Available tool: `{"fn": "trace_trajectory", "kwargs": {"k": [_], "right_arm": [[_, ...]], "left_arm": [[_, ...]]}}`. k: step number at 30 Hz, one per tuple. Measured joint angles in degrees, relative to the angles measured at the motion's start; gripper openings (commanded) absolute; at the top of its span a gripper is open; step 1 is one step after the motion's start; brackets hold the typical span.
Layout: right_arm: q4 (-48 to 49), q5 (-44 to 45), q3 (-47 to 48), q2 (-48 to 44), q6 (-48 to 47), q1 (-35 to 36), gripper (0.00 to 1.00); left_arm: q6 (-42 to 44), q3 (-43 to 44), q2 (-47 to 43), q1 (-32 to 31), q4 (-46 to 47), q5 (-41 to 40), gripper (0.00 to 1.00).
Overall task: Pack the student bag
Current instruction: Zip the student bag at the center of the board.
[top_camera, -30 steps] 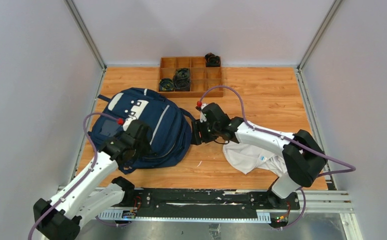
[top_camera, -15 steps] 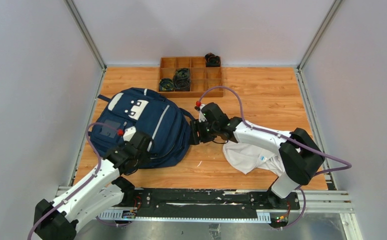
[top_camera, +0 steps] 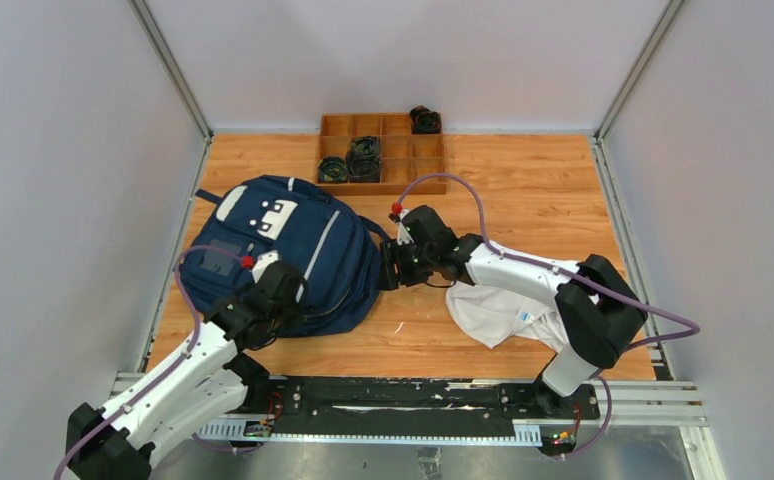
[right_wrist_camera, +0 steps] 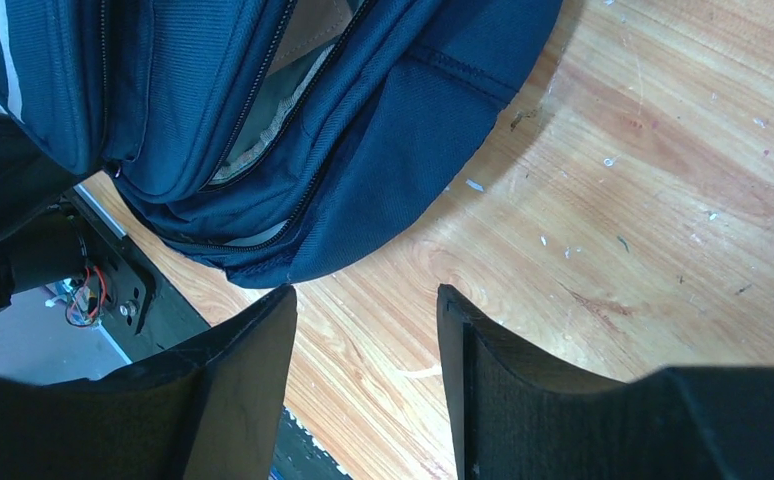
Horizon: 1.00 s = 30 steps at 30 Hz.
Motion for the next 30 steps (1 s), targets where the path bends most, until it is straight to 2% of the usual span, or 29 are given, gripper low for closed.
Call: {"fn": "trace_trajectory", "kwargs": {"k": [5,12,13,15,18,20,24,27,30], "right_arm": [[0.5,-0.5,0.0,0.9,0.9,0.0,0.57],[4.3,-1.7,-1.9,3.9,3.4,0.0,0.56],[4.7,-1.9,-2.4,4.4,3.9,0.0,0.56],[5.3,-2.0,-3.4,5.1,4.7,0.0,0.56],[5.2,-1.9,-4.2,4.5,4.9,-0.3,0.56],[4.3,-1.3,-4.2,2.9,4.0,-0.4,0.56],[2.6,0.2,-4.5,-3.2,0.3,-0.4,0.56],[3.0,1.5,-5.4,-9.0,-3.4,0.2,0.56],[4.0,4.2,-6.4,-13.4,-8.3,4.0,0.56]], "left_arm": [[2.6,2.4,4.3,-2.8,0.7,4.6,0.00],[5.3,12.2,15.3,-12.1,1.0,6.1,0.02],[5.4,13.7,17.2,-13.1,1.6,6.1,0.11],[5.9,16.3,20.9,-14.3,3.3,7.0,0.34],[7.0,19.2,24.0,-14.9,5.5,9.5,0.57],[7.9,20.8,24.1,-15.3,6.3,10.3,0.64],[8.5,22.8,20.0,-15.3,4.6,8.3,0.63],[6.4,22.8,14.5,-15.3,1.0,5.2,0.70],[1.5,20.7,8.0,-14.5,-1.2,2.9,0.73]]}}
